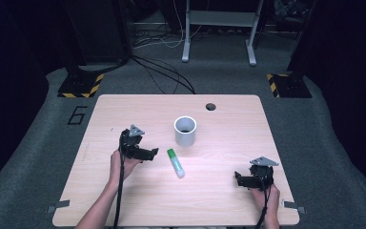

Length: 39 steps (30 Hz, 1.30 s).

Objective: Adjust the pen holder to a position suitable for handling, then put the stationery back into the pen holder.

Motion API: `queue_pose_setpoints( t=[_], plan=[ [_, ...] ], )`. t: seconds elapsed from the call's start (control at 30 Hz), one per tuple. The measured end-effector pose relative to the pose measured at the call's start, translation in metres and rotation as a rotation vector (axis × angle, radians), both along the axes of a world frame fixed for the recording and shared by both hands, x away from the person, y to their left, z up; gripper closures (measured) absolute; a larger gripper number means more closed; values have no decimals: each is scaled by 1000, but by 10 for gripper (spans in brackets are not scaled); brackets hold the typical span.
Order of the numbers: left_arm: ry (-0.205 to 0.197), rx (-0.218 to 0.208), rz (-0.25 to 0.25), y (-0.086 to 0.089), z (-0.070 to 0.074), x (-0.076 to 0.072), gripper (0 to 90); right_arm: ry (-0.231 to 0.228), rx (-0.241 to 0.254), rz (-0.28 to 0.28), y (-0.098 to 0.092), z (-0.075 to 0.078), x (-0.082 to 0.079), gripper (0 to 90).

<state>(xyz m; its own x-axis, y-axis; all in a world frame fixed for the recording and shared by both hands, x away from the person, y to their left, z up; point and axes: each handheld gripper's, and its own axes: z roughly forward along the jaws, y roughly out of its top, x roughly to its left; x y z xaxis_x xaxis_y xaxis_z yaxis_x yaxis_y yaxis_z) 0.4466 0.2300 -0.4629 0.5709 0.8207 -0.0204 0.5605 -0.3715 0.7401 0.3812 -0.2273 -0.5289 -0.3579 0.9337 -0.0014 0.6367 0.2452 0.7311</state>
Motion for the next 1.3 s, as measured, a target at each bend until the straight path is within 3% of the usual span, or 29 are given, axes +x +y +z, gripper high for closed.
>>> queue_pose_setpoints(
  t=[0.23, 0.27, 0.33, 0.63, 0.87, 1.0, 1.03, 1.07, 1.17, 1.3],
  plan=[
    [55, 22, 58, 30, -27, -25, 0, 0, -3, 1, 0, 0, 0, 61],
    [63, 45, 62, 35, -30, -28, 0, 0, -1, 2, 0, 0, 0, 61],
    [63, 23, 107, 41, -41, -36, 0, 0, 0, 1, 0, 0, 0, 61],
    [84, 34, 137, 49, -59, -48, 0, 3, -3, 13, 1, 0, -1, 61],
    [57, 73, 148, 46, -63, -51, 0, 23, -7, 37, 1, 1, 2, 30],
    [32, 47, 168, 45, -66, -55, 0, 39, 5, 36, -1, 4, 2, 25],
    [13, 36, 179, 44, -68, -56, 0, 25, 23, 26, 0, 5, 1, 27],
    [-2, 28, 185, 43, -69, -57, 0, 29, 15, 39, -1, 9, 1, 27],
    [-3, 32, 185, 43, -69, -57, 0, 16, 52, 43, 3, 22, -1, 34],
    [1, 35, 186, 43, -69, -58, 0, 14, 53, 86, 18, 38, 0, 35]
  ],
)
